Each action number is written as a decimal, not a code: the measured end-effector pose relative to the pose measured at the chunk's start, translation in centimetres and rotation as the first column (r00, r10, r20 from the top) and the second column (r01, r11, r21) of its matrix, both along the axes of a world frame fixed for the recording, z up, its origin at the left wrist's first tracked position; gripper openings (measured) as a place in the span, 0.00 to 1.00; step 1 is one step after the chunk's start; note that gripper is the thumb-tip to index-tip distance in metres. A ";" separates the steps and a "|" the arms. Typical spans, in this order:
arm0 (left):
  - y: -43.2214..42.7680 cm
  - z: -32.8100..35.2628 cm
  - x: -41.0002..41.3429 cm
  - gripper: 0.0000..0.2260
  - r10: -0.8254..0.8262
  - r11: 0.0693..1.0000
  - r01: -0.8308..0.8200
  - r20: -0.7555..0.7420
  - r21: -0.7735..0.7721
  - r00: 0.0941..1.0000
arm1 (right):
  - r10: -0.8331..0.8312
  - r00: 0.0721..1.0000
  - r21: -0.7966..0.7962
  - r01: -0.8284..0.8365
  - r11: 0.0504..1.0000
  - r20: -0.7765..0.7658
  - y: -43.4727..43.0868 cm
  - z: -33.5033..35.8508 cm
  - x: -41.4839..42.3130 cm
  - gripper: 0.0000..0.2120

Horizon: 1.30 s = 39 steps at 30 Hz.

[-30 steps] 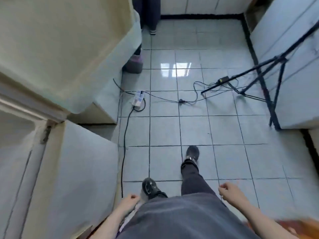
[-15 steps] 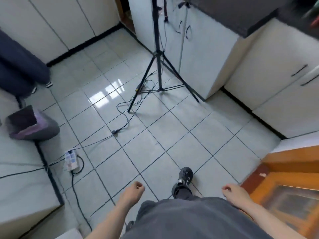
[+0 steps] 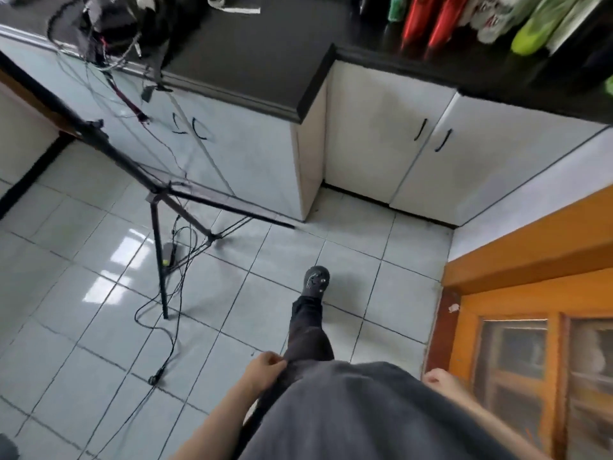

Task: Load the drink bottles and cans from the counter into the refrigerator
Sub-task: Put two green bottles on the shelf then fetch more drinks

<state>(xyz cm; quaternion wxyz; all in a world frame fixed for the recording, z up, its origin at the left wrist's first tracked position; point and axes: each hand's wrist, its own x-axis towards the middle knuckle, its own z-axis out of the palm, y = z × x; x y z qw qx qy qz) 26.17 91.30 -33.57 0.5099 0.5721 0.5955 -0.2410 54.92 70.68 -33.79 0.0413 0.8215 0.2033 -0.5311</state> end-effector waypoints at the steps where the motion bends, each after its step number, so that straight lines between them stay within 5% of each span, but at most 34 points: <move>1: 1.9 -0.9 0.7 0.07 -0.040 0.999 0.040 -0.008 -0.011 0.999 | -0.037 0.999 0.006 0.038 0.999 -0.010 0.6 -0.2 1.0 0.11; 5: 11.0 -2.0 5.3 0.12 -0.136 0.990 0.134 -0.040 -0.044 0.990 | -0.213 0.976 0.033 0.211 0.977 0.049 4.1 0.3 4.9 0.08; 13: 28.5 0.2 21.6 0.13 -0.347 0.929 0.341 0.015 0.144 0.938 | -0.551 0.832 0.219 0.528 0.821 0.061 15.7 3.5 11.1 0.03; 17: 31.2 1.6 29.4 0.08 -0.458 0.880 0.452 0.010 0.145 0.889 | -0.617 0.786 0.265 0.592 0.761 0.018 18.6 3.7 12.5 0.04; 24: 29.9 1.8 41.6 0.06 -0.425 0.905 0.418 0.130 0.074 0.896 | -0.773 0.634 0.309 0.740 0.597 -0.025 18.9 3.5 22.6 0.05; 30: 27.9 4.1 54.8 0.06 -0.272 0.958 0.228 0.301 0.173 0.914 | -0.775 0.625 0.544 0.620 0.565 0.092 20.6 6.8 37.8 0.09; 34: 26.9 8.2 64.1 0.05 -0.238 0.954 0.107 0.491 0.279 0.838 | -0.843 0.481 0.832 0.344 0.434 0.241 23.7 11.9 46.9 0.15; 39: 26.3 14.0 71.9 0.06 -0.221 0.915 -0.121 0.731 0.384 0.645 | -0.920 0.238 0.949 -0.035 0.313 0.312 26.8 17.4 54.2 0.23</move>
